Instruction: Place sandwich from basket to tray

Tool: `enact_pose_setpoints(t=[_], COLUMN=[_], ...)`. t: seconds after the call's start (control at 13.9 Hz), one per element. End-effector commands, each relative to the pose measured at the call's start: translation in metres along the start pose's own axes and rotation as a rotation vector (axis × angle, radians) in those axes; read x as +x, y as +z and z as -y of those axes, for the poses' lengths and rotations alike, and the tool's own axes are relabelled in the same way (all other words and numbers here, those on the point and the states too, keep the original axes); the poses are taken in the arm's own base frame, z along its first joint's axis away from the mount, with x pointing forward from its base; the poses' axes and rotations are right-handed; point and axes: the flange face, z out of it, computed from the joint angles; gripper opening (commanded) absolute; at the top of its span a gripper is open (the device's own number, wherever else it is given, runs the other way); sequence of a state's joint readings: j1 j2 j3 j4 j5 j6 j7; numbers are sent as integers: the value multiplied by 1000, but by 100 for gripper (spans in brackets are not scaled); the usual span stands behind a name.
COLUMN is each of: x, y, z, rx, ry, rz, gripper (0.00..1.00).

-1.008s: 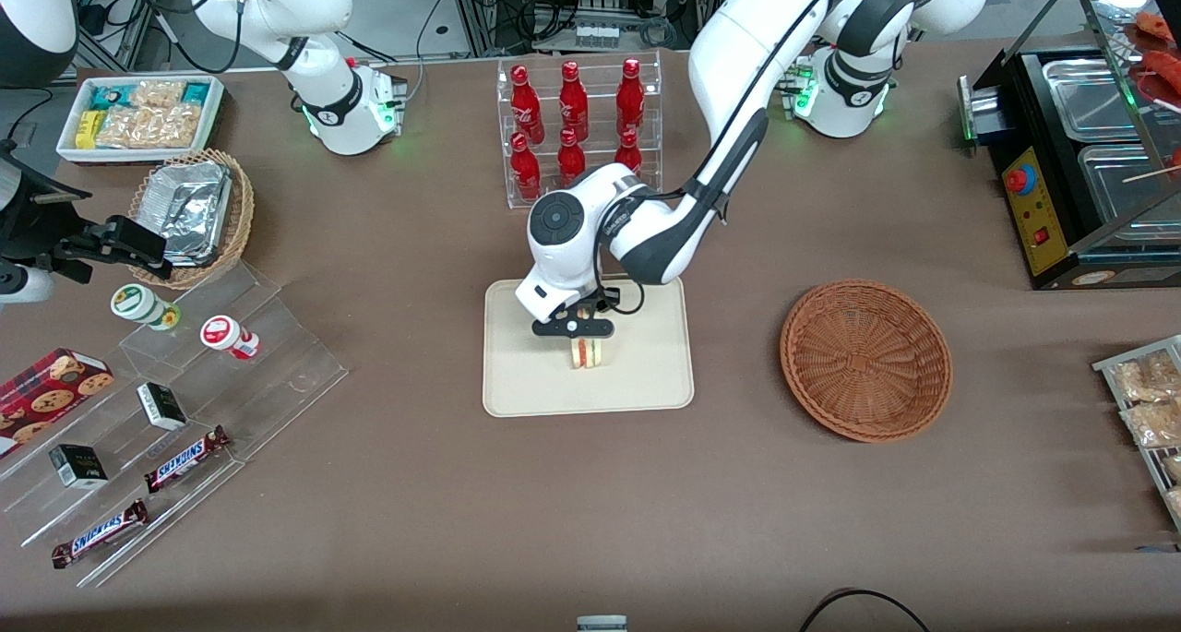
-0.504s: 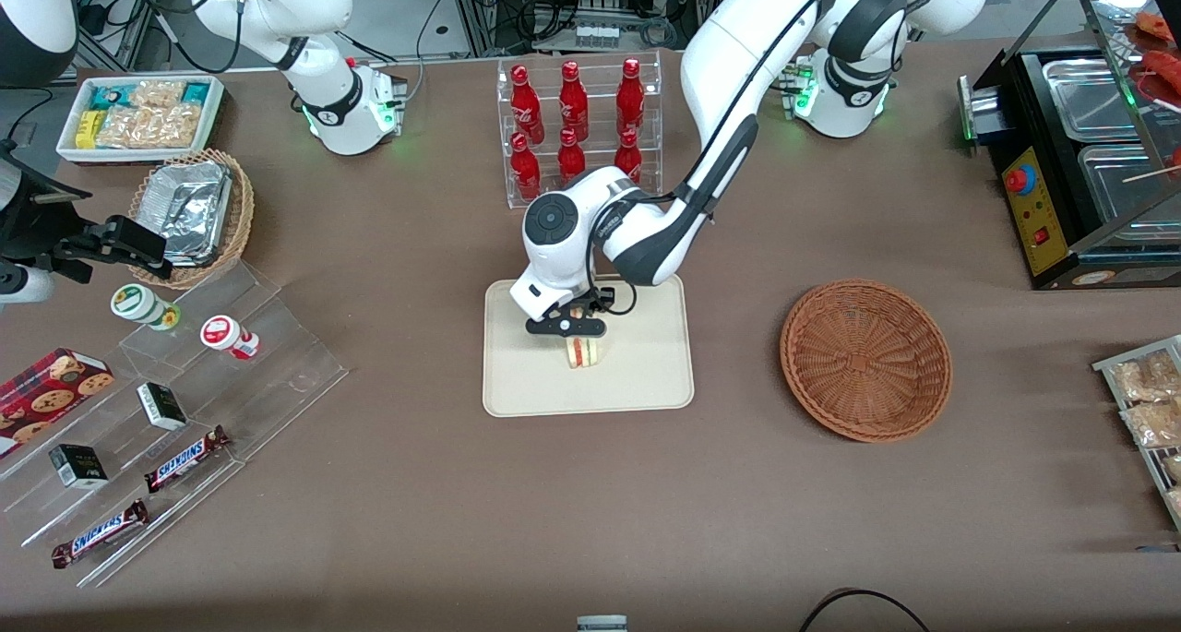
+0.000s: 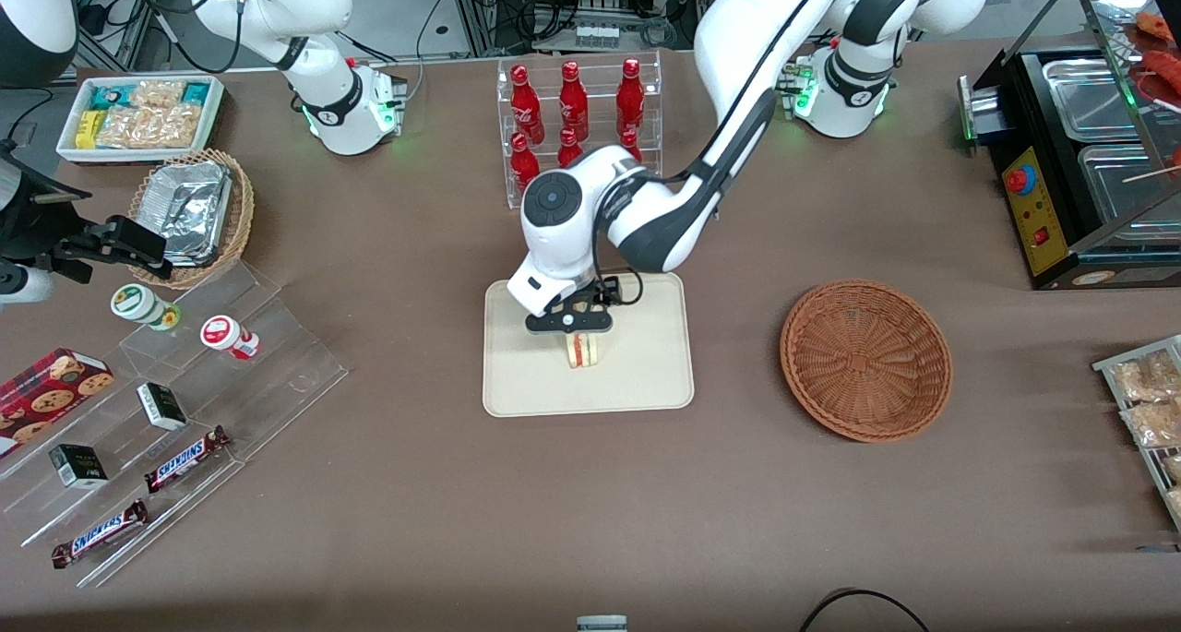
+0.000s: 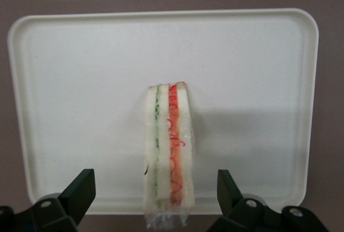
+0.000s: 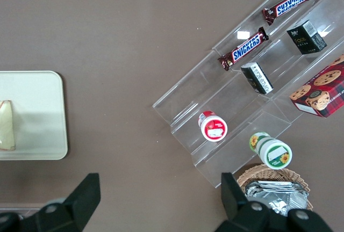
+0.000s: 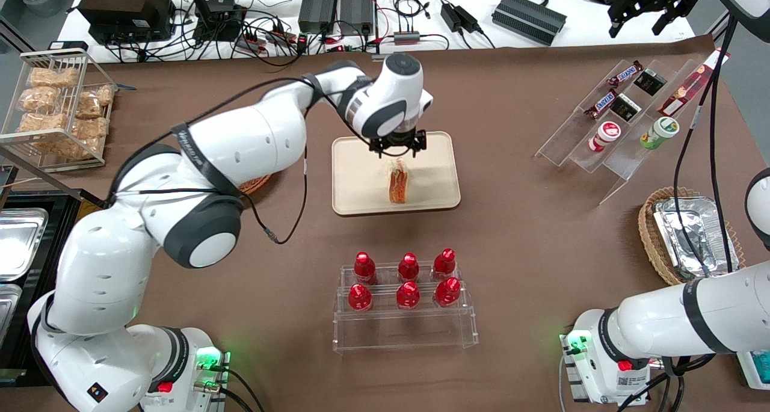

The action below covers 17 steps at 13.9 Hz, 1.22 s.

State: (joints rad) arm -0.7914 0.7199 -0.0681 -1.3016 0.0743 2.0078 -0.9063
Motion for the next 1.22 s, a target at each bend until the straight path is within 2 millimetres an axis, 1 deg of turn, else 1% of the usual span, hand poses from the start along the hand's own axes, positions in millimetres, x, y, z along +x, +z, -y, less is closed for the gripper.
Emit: enact_pose_setpoints(t=[0.0,0.14,0.22,0.43,0.58,0.65,0.72,0.86,1.01,1.08,1.15], x=[11,26,30,40,46,46,46,50,54,54,55], y=[-63,-107,-123,-164,-193,-205,-213,-226,-234,-235,-236], z=[37,75,92,160,208,230,251,306,360,379,406], rx=[27,13,12,41,21,21,29,44,42,43,43], ry=[-58,-103,-120,-87,-93,-86,-78,-27,-6,13,34], rz=[9,-5,-9,13,7,3,12,35,34,39,42], gripper=[100,100,100,100,100,100,100,100,100,100,100])
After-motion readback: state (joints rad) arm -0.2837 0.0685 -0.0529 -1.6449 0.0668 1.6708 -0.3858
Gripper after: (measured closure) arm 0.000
